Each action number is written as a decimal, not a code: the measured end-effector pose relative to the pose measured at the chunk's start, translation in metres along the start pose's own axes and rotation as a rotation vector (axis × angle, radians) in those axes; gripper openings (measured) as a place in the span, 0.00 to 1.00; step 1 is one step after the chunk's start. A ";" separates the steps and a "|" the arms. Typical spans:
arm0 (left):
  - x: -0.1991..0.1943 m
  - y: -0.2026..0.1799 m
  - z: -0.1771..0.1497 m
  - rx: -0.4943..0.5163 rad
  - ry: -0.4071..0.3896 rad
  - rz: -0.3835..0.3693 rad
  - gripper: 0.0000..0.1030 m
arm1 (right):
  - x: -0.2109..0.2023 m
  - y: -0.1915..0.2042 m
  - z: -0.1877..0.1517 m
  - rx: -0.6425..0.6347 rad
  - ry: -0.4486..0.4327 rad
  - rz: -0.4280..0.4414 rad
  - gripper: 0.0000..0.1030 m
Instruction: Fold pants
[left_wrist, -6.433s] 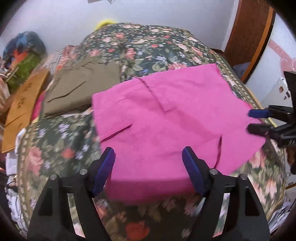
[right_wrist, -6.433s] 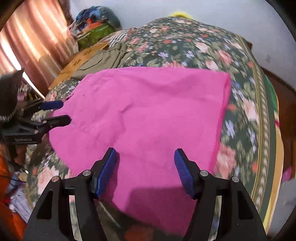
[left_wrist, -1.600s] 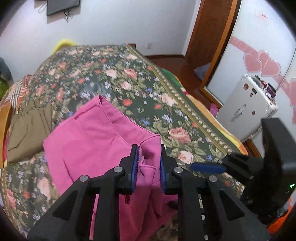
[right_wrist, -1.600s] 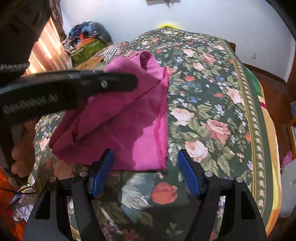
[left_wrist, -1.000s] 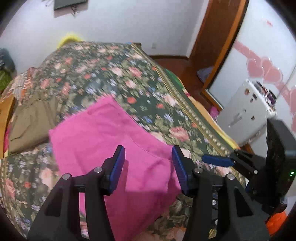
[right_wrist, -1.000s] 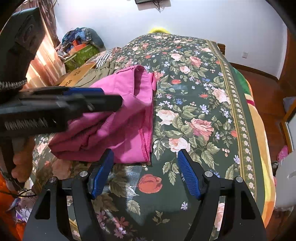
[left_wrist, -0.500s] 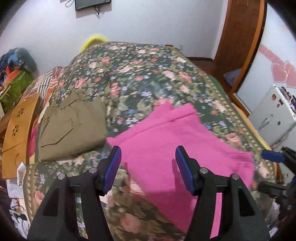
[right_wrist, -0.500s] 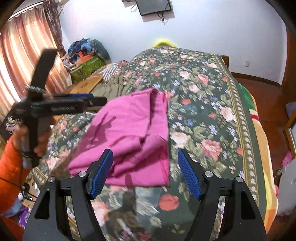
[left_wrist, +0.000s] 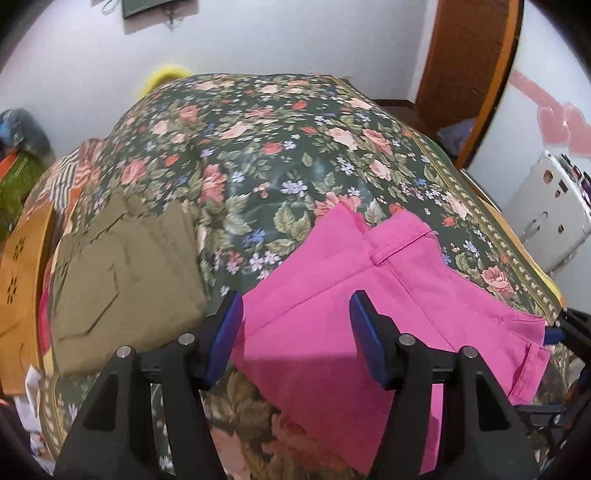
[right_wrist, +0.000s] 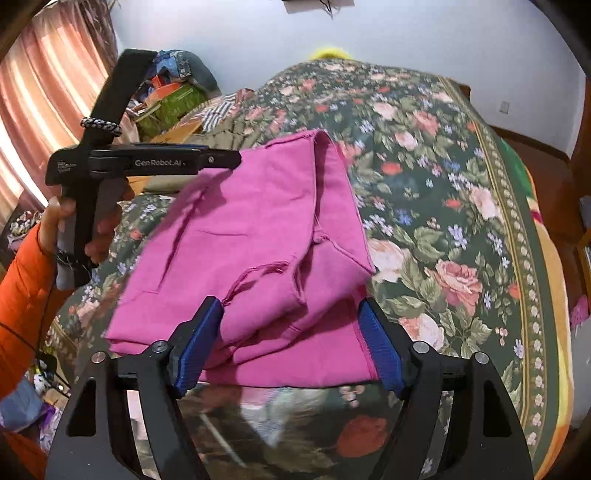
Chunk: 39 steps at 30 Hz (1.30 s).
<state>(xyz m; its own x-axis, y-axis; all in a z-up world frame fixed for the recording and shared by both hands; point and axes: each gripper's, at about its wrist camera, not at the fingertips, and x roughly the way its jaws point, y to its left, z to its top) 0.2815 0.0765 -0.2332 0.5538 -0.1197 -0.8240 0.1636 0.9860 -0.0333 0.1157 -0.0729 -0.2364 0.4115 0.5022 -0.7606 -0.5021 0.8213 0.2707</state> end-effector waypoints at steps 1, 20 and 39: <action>0.004 0.000 0.002 0.007 0.003 -0.007 0.59 | 0.001 -0.006 0.001 0.006 0.002 0.005 0.74; 0.018 0.018 -0.012 -0.087 0.064 -0.140 0.47 | -0.007 -0.068 0.037 0.090 -0.058 -0.087 0.74; 0.009 0.013 -0.031 -0.100 0.142 -0.189 0.28 | 0.021 -0.054 0.025 0.072 0.033 0.074 0.57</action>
<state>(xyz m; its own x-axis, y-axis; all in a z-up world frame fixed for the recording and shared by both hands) 0.2629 0.0918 -0.2581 0.4000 -0.2925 -0.8686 0.1680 0.9551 -0.2442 0.1705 -0.1004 -0.2521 0.3491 0.5538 -0.7559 -0.4735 0.8004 0.3677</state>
